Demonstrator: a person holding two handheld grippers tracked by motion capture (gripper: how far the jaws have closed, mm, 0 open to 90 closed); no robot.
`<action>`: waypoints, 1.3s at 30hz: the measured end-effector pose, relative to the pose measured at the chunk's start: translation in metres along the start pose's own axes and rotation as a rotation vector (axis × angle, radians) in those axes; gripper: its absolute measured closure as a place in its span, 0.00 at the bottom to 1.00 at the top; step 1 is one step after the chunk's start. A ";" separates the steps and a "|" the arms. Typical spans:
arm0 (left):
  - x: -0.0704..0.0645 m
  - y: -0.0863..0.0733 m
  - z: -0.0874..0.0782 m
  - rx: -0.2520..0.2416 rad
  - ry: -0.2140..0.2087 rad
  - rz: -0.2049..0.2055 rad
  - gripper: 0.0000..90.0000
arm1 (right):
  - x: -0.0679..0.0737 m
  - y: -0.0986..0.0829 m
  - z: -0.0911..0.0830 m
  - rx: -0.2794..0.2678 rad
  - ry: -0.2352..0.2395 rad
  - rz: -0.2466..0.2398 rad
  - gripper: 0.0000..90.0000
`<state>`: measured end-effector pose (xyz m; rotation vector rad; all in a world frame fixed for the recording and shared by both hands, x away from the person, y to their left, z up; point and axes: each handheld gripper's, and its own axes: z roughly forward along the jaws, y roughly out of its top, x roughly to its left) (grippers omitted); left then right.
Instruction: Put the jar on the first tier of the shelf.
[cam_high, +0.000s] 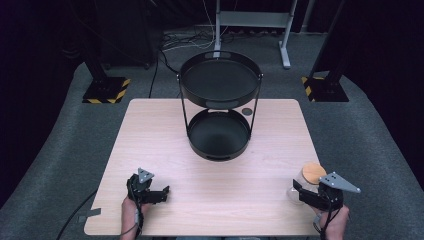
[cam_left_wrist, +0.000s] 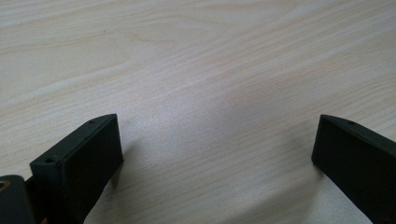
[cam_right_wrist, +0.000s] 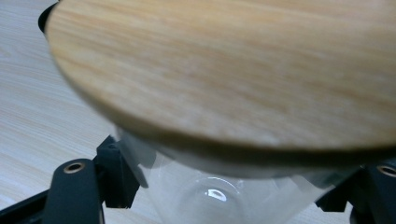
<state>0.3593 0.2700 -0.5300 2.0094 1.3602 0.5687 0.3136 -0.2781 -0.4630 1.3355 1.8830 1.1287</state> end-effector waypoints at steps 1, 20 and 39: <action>0.000 0.000 0.000 0.000 0.000 0.000 0.02 | 0.001 0.001 0.000 -0.002 0.000 -0.003 0.28; 0.000 0.000 0.000 0.000 -0.001 0.000 0.02 | 0.006 0.011 0.000 -0.016 0.008 -0.029 0.28; 0.000 0.000 0.000 -0.001 -0.001 0.000 0.02 | 0.014 0.027 0.018 -0.012 0.042 -0.055 0.28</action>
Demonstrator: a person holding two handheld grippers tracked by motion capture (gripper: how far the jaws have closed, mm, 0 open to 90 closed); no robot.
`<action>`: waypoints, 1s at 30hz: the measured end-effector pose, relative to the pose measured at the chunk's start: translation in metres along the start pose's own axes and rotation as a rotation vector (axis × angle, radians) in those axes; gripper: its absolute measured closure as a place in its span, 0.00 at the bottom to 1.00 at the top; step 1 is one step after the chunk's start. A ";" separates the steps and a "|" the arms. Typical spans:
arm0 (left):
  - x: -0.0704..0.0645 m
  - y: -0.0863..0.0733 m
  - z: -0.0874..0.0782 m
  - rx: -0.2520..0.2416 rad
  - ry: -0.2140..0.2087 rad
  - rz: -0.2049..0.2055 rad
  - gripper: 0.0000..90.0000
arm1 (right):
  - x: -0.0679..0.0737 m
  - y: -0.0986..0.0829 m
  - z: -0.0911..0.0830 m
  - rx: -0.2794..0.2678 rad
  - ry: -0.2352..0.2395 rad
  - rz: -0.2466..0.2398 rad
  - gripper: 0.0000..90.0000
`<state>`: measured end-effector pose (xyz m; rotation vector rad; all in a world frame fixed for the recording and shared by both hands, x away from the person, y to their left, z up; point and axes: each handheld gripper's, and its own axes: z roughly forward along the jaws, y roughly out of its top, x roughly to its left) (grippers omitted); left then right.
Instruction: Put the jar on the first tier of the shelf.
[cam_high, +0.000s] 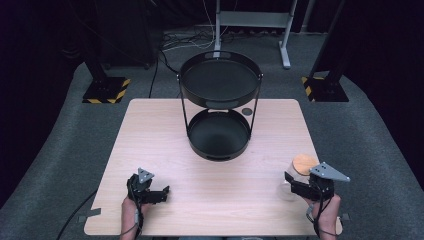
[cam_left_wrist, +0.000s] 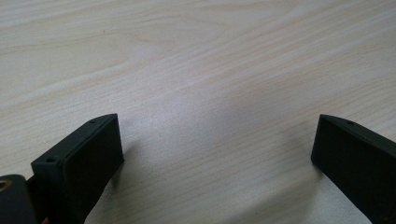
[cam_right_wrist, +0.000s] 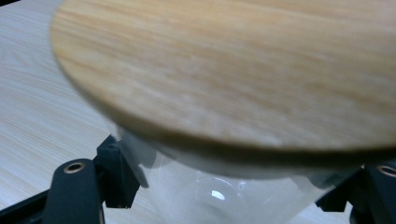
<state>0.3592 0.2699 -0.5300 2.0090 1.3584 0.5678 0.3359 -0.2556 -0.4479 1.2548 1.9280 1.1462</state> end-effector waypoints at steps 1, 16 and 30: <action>0.000 0.000 0.000 0.000 0.000 0.000 0.02 | 0.001 0.001 0.001 0.000 0.003 -0.004 0.28; 0.000 0.000 0.000 0.000 0.000 0.000 0.02 | 0.015 0.025 0.016 -0.008 0.042 -0.051 0.28; 0.000 0.000 0.000 -0.001 0.000 0.000 0.02 | 0.024 0.037 0.027 0.003 0.059 -0.089 0.28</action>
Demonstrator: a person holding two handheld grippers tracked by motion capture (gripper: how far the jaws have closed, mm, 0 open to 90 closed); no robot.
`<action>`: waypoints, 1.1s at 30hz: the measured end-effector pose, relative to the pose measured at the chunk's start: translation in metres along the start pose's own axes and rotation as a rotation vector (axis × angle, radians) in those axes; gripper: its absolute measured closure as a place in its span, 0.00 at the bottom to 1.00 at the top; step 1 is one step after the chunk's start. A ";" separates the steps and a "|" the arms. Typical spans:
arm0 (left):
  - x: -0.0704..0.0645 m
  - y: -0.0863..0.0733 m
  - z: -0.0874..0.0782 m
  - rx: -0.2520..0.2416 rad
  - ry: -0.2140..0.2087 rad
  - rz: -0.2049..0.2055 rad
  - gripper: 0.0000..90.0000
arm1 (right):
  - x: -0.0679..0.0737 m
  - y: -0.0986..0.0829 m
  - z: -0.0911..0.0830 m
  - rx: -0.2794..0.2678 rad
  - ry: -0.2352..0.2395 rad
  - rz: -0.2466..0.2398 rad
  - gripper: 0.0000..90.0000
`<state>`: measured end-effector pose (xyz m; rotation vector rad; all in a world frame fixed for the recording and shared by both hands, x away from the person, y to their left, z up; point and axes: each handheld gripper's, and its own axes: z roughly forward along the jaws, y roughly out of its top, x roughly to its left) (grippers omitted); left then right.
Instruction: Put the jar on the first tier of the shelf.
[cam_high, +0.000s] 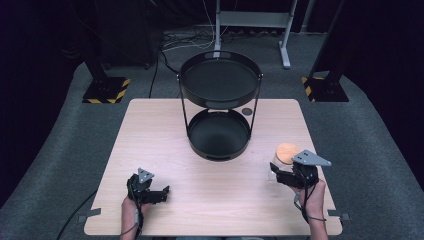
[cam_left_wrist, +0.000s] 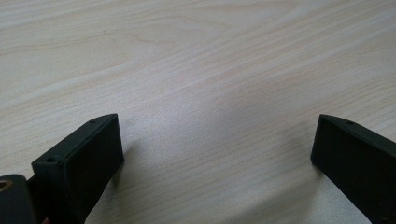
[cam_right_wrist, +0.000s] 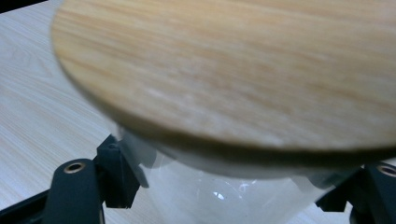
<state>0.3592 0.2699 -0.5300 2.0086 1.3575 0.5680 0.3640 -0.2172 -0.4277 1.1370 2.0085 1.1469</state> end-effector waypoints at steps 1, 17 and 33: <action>0.000 0.000 0.000 0.000 0.000 0.000 0.02 | 0.000 0.001 0.001 -0.001 0.001 -0.002 0.28; 0.000 0.000 0.000 0.000 -0.001 0.000 0.02 | 0.001 0.018 0.014 -0.010 0.017 0.001 0.28; 0.000 0.000 0.000 -0.001 -0.004 0.005 0.03 | 0.005 0.030 0.035 -0.007 0.046 0.011 0.28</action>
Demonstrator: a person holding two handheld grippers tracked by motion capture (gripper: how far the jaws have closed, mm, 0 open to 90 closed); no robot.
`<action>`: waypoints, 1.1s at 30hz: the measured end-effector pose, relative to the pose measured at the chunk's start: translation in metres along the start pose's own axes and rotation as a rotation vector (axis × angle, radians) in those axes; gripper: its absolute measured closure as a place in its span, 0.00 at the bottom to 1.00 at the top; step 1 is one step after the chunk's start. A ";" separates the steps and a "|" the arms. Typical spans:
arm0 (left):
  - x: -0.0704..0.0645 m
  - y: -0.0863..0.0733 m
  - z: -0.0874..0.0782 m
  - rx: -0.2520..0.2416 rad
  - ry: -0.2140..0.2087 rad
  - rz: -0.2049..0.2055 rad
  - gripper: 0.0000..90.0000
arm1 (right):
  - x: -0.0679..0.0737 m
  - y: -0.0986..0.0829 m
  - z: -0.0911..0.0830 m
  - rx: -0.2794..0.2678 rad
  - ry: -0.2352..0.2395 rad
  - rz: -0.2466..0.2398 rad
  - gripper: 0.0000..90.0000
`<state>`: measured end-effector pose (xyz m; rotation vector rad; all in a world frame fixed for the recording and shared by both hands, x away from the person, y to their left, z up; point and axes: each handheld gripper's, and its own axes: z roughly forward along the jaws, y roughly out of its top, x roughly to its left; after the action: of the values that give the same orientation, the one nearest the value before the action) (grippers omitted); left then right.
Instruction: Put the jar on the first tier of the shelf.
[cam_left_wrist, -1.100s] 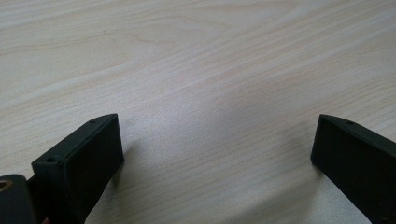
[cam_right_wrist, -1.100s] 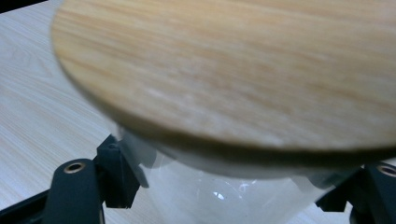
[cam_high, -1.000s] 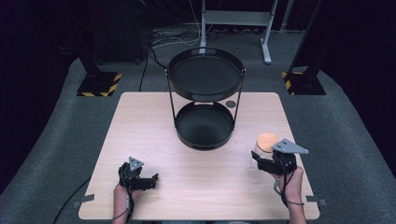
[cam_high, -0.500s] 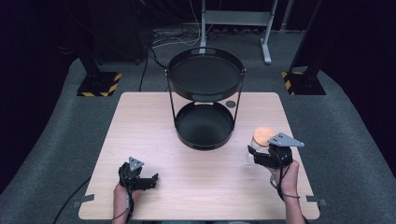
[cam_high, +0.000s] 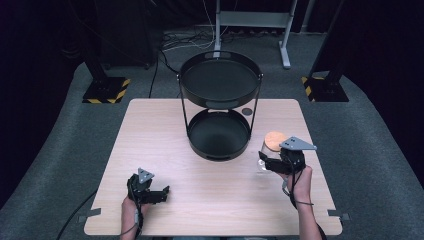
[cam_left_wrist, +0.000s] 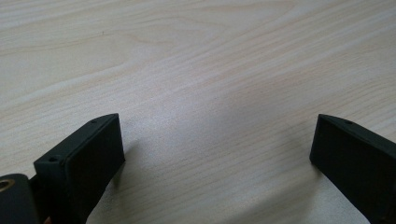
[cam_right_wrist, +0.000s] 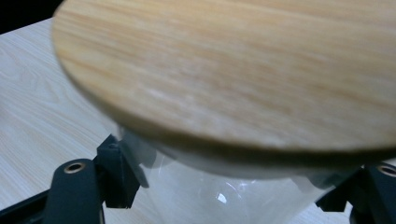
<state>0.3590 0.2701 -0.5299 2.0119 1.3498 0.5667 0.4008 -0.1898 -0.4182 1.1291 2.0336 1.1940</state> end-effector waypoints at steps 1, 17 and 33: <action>0.000 0.000 0.000 0.000 -0.001 0.000 0.03 | 0.000 0.001 0.001 0.001 0.002 0.000 0.28; 0.000 0.000 0.000 -0.001 -0.002 0.001 0.03 | -0.004 0.012 0.011 -0.006 0.013 0.001 0.28; 0.000 0.000 0.000 -0.001 -0.001 0.001 0.03 | -0.001 0.034 0.025 -0.017 0.032 -0.029 0.28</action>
<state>0.3589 0.2699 -0.5299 2.0115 1.3479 0.5666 0.4338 -0.1701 -0.3999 1.0753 2.0525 1.2200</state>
